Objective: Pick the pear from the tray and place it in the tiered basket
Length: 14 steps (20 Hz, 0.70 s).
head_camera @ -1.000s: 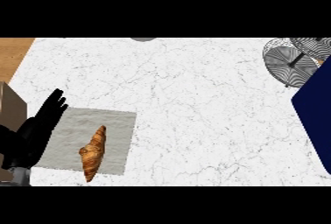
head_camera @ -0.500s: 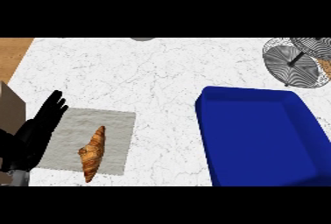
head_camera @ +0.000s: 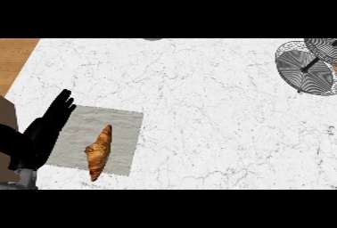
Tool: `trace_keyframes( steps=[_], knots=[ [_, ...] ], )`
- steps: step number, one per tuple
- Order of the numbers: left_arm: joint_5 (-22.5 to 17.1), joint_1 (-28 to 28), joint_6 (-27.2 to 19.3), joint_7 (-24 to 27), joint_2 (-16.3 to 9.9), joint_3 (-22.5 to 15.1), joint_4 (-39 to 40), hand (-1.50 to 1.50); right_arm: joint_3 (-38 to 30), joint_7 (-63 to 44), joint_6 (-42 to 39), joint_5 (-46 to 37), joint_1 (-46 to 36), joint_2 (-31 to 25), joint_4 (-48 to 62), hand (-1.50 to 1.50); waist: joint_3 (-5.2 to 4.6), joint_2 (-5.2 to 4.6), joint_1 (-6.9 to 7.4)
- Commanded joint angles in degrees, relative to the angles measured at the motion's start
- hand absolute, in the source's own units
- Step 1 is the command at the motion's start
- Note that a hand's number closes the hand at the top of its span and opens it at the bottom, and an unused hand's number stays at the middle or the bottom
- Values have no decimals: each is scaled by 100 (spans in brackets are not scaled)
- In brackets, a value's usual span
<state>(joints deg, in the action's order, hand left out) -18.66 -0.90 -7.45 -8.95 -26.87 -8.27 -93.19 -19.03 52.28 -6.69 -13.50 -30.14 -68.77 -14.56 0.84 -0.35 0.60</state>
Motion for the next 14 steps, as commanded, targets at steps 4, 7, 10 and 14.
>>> trace_keyframes(
  steps=[4, 7, 10, 14],
  knots=[
    [139, -283, -51, -48, 278, -102, 184, 0, 174, -141, -631, -179, -551, -73, -50, 150, -69, -19, 104],
    [146, -456, -74, -50, 376, -103, 288, 0, 348, -575, -683, -322, -1033, 31, -320, 150, -77, -17, 107],
    [98, -434, 50, -73, 315, -21, 417, 0, 493, -942, -542, -454, -1389, 354, -491, 150, -80, -13, 102],
    [13, -619, 127, -114, 287, 157, 574, 0, 627, -1557, -512, -556, -1822, 743, -662, 150, -85, -4, 59]
  ],
)
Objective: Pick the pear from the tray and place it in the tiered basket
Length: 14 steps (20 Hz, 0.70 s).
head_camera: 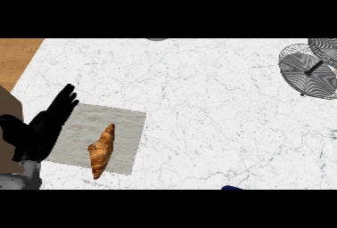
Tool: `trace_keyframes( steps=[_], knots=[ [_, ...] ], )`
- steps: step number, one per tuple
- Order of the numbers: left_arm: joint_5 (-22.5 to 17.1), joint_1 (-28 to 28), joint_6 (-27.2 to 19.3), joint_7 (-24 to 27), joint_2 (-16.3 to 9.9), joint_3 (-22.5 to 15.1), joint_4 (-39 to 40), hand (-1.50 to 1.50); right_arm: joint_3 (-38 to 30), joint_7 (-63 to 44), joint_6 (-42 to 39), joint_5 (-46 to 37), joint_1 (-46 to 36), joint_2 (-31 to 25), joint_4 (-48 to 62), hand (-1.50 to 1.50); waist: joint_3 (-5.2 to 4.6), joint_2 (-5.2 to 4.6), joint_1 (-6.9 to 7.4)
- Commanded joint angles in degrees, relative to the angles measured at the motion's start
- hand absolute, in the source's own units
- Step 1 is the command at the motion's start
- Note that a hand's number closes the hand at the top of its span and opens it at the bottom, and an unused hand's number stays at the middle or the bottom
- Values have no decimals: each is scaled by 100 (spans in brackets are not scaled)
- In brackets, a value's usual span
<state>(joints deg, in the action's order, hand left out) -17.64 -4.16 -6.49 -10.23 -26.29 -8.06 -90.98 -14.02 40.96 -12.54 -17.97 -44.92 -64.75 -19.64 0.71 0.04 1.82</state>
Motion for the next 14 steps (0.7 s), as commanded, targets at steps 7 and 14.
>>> trace_keyframes(
  steps=[7, 14],
  knots=[
    [35, -169, 43, 104, 342, 39, 287, 0, 354, -1312, 327, -375, -938, 944, -249, 150, -71, -41, -60],
    [140, -80, 63, 290, 454, 9, 436, 0, 528, -1899, 547, -648, -1188, 1382, -114, 150, -72, -38, -78]
  ],
)
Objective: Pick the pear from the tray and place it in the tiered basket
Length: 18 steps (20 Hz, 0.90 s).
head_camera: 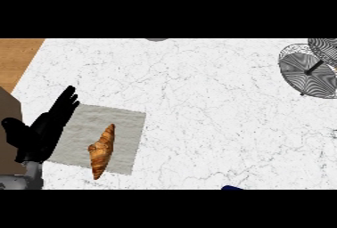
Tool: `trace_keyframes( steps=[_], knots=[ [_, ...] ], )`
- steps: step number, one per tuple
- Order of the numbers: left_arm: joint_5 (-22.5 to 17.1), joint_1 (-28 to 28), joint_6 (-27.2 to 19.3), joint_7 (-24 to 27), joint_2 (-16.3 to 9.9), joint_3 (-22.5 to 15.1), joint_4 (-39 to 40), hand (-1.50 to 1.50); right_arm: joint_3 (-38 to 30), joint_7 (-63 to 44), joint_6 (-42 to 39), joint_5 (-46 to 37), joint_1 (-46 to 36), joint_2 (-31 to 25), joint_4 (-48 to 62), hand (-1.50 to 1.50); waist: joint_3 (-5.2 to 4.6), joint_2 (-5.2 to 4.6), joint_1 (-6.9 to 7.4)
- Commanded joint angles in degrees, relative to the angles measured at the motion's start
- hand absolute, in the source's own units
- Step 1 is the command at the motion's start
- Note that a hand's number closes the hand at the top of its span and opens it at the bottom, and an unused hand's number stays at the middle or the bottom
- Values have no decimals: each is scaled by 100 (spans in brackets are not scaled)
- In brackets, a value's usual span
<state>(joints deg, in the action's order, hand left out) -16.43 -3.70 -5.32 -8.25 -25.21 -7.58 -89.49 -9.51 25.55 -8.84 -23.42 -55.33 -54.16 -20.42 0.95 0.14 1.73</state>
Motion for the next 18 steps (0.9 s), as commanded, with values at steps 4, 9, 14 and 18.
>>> trace_keyframes(
  steps=[4, 9, 14, 18],
  knots=[
    [89, -346, -165, -145, 356, -41, 120, 0, 45, -60, 230, -232, -220, 227, 372, 150, -86, -87, 3],
    [-124, -154, 43, -273, 177, 138, -82, 0, 115, -243, 764, -457, -375, 437, 504, 150, -86, -95, 65],
    [20, -117, 33, -54, 307, 33, 36, 0, 3, 221, 1493, -480, -138, 734, 729, 150, -79, -123, 97],
    [165, -205, -202, -145, 482, -100, 5, 0, -473, 186, 1736, -56, -447, 758, 711, 150, -78, -113, 62]
  ],
)
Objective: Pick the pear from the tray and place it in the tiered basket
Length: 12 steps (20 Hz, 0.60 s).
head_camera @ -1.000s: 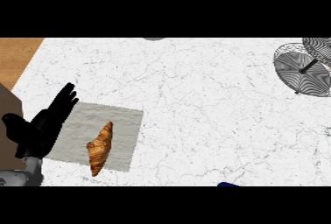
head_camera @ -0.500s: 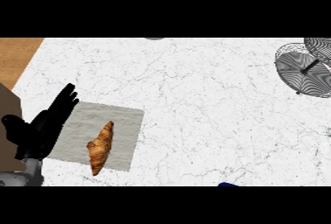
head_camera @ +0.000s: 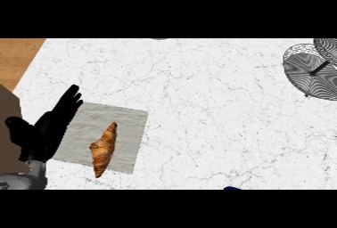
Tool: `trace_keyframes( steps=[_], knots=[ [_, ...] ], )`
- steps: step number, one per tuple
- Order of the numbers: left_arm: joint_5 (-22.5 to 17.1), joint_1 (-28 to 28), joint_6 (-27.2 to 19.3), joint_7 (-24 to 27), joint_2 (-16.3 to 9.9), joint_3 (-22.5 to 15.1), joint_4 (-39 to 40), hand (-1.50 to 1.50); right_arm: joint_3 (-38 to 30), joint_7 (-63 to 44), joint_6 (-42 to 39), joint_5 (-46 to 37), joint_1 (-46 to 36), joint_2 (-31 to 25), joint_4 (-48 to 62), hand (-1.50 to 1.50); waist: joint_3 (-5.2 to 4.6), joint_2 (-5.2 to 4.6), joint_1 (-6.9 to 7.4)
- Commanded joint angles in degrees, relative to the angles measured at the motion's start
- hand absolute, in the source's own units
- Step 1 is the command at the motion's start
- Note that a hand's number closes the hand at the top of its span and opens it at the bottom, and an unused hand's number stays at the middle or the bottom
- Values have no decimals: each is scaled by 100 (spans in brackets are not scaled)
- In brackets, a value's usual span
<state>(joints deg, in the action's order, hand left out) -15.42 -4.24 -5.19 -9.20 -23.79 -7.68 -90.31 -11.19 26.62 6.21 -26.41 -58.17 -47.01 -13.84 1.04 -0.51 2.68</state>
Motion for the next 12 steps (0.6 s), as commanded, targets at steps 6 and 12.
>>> trace_keyframes(
  steps=[6, 12],
  knots=[
    [-161, -150, -36, -225, 168, 97, -141, 0, -239, 131, 424, 72, -228, 151, 331, -150, -85, -72, 72],
    [-36, -55, 41, -30, 216, 0, 61, 0, -495, 286, 416, 285, -290, 268, 456, -150, -86, -76, 44]
  ],
)
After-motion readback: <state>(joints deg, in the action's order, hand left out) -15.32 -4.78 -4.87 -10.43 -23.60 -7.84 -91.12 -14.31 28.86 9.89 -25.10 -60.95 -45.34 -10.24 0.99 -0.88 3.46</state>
